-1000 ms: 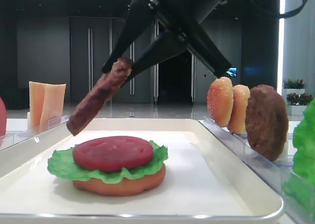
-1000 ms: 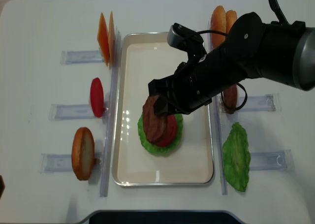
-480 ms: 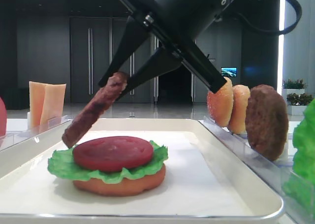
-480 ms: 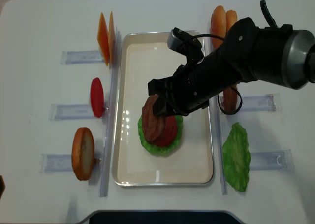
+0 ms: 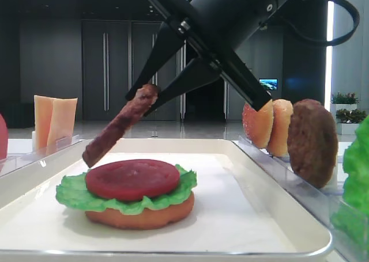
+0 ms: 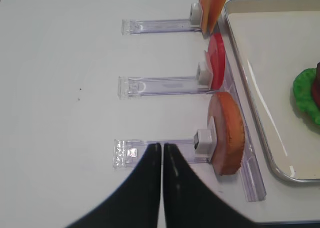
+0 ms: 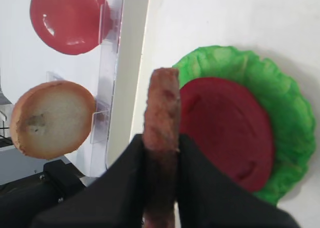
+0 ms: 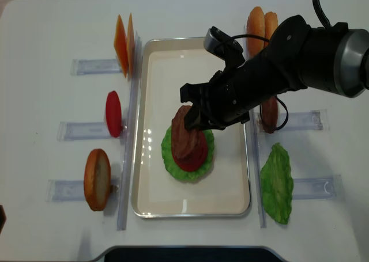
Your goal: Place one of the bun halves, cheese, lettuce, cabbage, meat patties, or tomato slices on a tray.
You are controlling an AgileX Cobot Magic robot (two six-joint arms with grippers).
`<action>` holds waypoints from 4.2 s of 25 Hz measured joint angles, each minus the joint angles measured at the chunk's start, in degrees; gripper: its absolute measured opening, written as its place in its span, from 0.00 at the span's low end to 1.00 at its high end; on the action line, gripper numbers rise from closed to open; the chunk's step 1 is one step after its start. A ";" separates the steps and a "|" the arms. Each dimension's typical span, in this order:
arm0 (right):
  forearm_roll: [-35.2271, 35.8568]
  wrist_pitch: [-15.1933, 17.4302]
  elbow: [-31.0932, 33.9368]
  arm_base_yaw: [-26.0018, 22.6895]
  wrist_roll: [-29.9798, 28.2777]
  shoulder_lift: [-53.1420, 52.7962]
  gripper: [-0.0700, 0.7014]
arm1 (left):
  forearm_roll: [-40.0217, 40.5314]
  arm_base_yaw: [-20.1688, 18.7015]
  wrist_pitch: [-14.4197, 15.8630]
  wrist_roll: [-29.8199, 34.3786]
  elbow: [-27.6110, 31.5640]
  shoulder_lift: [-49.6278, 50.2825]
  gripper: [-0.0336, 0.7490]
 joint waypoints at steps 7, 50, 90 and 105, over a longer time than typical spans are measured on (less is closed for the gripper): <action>1.03 0.21 0.00 0.17 -0.40 0.00 0.28 | -0.02 0.00 0.00 0.00 0.00 0.00 0.04; -12.93 2.20 -0.40 0.22 7.69 -1.99 0.72 | -0.07 0.00 0.00 0.00 0.00 0.00 0.04; -50.12 30.43 -13.77 -21.88 22.00 -10.40 0.69 | -0.31 0.00 0.00 -0.04 0.00 0.00 0.04; -54.82 31.06 -13.83 -36.73 16.97 -10.40 0.69 | -0.42 0.00 0.00 -0.04 0.00 0.00 0.04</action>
